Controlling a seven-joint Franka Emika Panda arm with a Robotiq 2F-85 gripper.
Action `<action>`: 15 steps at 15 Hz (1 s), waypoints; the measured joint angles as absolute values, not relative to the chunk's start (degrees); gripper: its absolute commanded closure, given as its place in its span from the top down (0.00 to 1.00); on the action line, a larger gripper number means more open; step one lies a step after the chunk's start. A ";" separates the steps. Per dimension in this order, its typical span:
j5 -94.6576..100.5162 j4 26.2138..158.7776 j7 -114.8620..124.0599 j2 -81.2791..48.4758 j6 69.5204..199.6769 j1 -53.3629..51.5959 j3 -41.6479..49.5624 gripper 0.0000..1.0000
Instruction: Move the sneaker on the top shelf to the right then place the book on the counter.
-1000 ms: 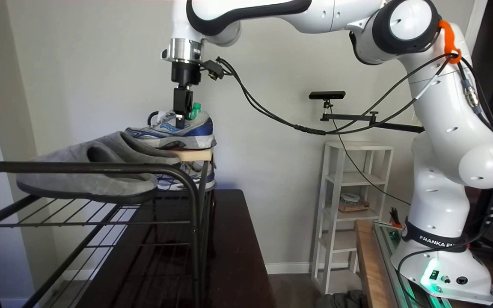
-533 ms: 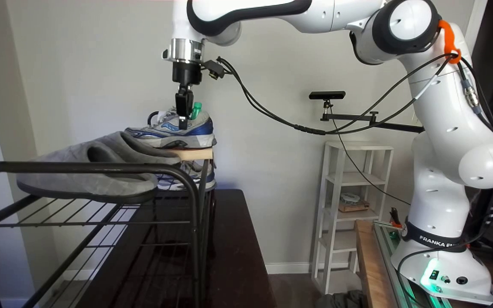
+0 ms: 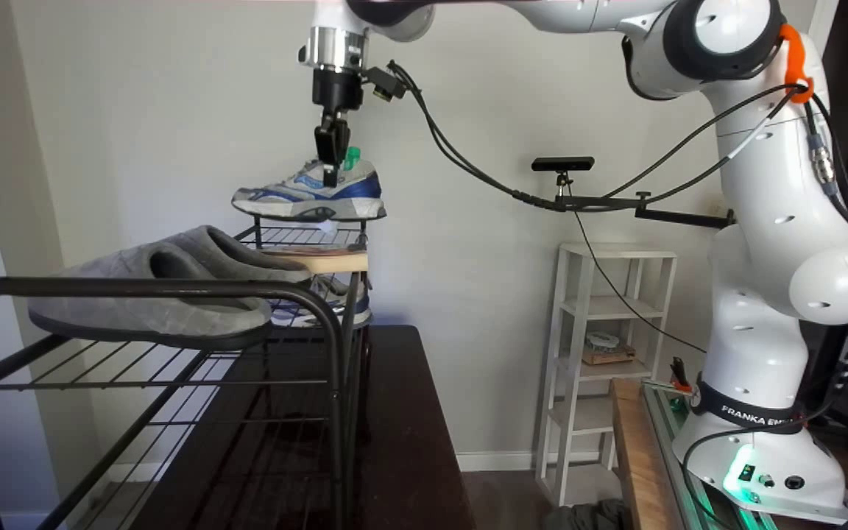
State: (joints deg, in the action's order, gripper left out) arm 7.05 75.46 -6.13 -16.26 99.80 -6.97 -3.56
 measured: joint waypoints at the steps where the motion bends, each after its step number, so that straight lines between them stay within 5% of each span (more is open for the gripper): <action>1: 7.85 75.39 -5.80 -14.24 99.44 -6.97 -3.34 0.03; 11: 4.05 75.43 -37.63 -4.43 91.76 5.05 -0.47 0.03; 12: 2.57 75.41 -41.98 -4.43 91.61 6.69 -0.09 0.11; 15: -0.86 75.38 -50.34 -4.62 90.30 9.97 2.07 0.11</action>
State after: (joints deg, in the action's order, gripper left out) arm -0.86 75.38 -50.34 -4.62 90.30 9.97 2.07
